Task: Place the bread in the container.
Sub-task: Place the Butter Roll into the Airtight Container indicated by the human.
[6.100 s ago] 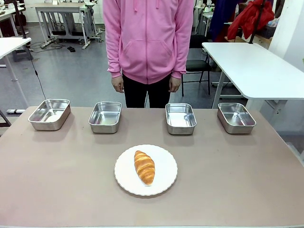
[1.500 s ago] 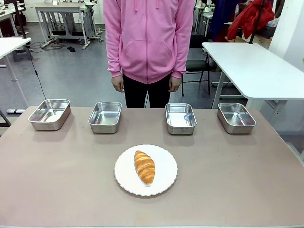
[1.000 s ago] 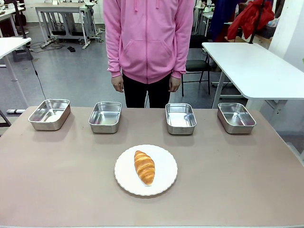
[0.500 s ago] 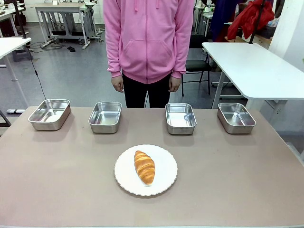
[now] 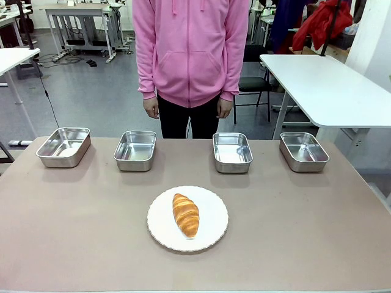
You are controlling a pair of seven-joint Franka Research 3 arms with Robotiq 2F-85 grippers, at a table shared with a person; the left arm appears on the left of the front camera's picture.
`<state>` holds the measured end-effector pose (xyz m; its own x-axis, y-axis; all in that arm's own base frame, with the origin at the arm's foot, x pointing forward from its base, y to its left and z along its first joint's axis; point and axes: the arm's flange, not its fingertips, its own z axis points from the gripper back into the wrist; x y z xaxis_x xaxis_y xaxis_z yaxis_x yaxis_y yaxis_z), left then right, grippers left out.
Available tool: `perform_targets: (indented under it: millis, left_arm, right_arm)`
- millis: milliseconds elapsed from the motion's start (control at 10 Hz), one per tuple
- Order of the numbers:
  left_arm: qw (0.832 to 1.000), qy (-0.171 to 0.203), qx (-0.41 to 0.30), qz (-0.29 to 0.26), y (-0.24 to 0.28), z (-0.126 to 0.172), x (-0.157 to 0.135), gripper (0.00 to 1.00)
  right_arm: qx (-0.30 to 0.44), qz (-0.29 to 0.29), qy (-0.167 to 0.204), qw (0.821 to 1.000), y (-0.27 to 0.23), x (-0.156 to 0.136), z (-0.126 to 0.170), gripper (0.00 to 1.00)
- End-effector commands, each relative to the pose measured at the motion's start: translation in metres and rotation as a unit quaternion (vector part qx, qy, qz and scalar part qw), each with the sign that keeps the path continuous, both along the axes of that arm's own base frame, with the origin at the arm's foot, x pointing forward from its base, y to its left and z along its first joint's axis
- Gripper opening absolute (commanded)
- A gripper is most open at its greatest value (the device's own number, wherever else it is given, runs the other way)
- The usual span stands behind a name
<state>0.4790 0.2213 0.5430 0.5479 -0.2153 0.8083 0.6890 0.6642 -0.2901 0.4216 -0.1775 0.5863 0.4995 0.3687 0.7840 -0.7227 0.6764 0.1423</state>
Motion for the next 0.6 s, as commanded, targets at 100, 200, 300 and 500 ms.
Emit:
perform_targets:
  millis: [100, 200, 300, 500]
  left_arm:
    - [1.000, -0.006, -0.005, -0.004, 0.0003, 0.0014, -0.0012, 1.00]
    - [1.000, -0.006, -0.005, -0.004, 0.0003, 0.0014, -0.0012, 1.00]
    - [1.000, -0.006, -0.005, -0.004, 0.0003, 0.0014, -0.0012, 1.00]
    - [1.000, -0.006, -0.005, -0.004, 0.0003, 0.0014, -0.0012, 1.00]
  right_arm:
    - [0.001, 0.002, -0.003, 1.000, 0.0016, -0.0002, 0.0017, 1.00]
    - [0.001, 0.002, -0.003, 1.000, 0.0016, -0.0002, 0.0017, 1.00]
    - [0.001, 0.002, -0.003, 1.000, 0.0016, -0.0002, 0.0017, 1.00]
    - [0.001, 0.002, -0.003, 1.000, 0.0016, -0.0002, 0.0017, 1.00]
